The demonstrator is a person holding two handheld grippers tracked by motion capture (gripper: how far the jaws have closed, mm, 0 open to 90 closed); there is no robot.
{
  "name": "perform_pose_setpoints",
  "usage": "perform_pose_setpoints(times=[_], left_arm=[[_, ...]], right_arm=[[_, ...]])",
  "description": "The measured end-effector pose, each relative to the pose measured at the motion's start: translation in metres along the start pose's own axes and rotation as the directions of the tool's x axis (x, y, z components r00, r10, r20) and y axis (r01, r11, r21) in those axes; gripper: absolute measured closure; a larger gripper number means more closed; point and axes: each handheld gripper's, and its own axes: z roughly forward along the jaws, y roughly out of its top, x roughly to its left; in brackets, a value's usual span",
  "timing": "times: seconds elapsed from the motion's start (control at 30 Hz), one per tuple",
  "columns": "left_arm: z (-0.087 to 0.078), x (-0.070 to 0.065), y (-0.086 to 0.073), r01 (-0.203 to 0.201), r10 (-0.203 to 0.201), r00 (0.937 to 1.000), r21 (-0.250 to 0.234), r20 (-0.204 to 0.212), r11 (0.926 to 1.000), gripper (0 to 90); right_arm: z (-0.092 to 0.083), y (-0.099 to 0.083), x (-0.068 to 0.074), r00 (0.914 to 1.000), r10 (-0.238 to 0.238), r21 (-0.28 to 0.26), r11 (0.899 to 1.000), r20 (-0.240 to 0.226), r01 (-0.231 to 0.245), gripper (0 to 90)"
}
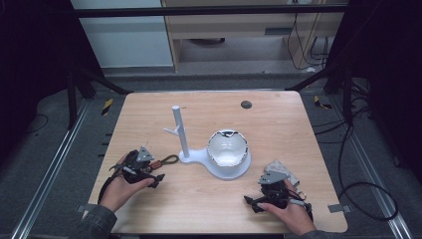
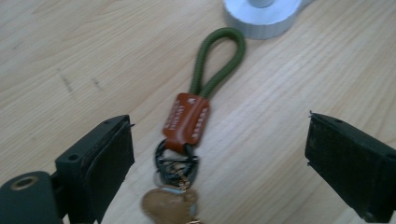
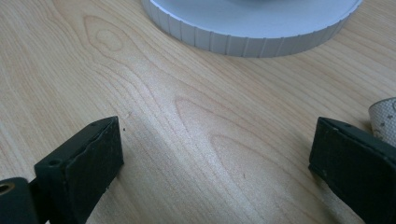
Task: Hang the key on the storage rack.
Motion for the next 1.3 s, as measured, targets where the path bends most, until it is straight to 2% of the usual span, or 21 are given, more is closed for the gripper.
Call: perform_pose_setpoints(times=[0.13, 0.23, 0.33, 0.47, 0.77, 0.87, 0.93, 1.03, 1.17, 1.23, 1.3], left_arm=[[-0.001, 0.010, 0.000, 0.010, -0.010, 0.9999, 0.009, -0.011, 0.9999, 8.5], [-0.002, 0.015, 0.000, 0.027, -0.027, 0.9996, 0.010, 0.012, 0.9996, 10.7], [-0.002, 0.019, 0.002, 0.008, -0.008, 1.0000, 0.034, -0.003, 0.9994, 12.6], [0.000, 0.022, 0.004, 0.007, -0.006, 1.0000, 0.062, -0.004, 0.9980, 12.8], [0.000, 0.030, 0.011, 0.009, -0.014, 0.9992, 0.126, 0.038, 0.9920, 20.1], [-0.002, 0.034, 0.017, -0.001, -0.006, 0.9990, 0.161, 0.045, 0.9869, 24.5], [-0.003, 0.035, 0.018, -0.001, -0.007, 0.9989, 0.167, 0.047, 0.9860, 25.4], [-0.003, 0.039, 0.022, 0.002, -0.015, 0.9971, 0.173, 0.074, 0.9849, 30.0], [0.000, 0.042, 0.028, -0.035, 0.016, 0.9953, 0.201, 0.096, 0.9791, 36.4], [0.002, 0.043, 0.031, -0.039, 0.016, 0.9934, 0.200, 0.113, 0.9789, 39.6], [0.004, 0.042, 0.034, -0.072, 0.046, 0.9906, 0.206, 0.129, 0.9758, 43.2]], right_arm=[[0.000, 0.000, 0.000, 1.0000, 0.000, 0.000, 1.000, 0.003, 0.000, 2.7], [0.000, 0.000, 0.000, 1.0000, 0.000, 0.000, 1.000, 0.003, 0.000, 2.7], [0.000, 0.000, 0.000, 1.0000, 0.001, 0.001, 1.000, 0.004, -0.001, 2.7], [0.000, 0.000, 0.000, 1.0000, 0.002, -0.001, 1.000, 0.001, -0.002, 2.7], [-0.001, -0.001, 0.001, 1.0000, 0.004, 0.003, 1.000, 0.002, -0.004, 2.6], [-0.002, -0.001, 0.001, 1.0000, 0.005, 0.003, 1.000, 0.002, -0.005, 2.6], [-0.002, -0.001, 0.001, 1.0000, 0.005, 0.003, 1.000, 0.002, -0.005, 2.6], [-0.002, -0.001, 0.001, 1.0000, 0.005, 0.003, 1.000, 0.002, -0.005, 2.6], [-0.002, -0.001, 0.001, 1.0000, 0.005, 0.003, 1.000, 0.002, -0.005, 2.6], [-0.002, -0.001, 0.001, 1.0000, 0.005, 0.003, 1.000, 0.002, -0.005, 2.6], [-0.002, -0.001, 0.001, 1.0000, 0.006, 0.003, 1.000, 0.002, -0.006, 2.6]])
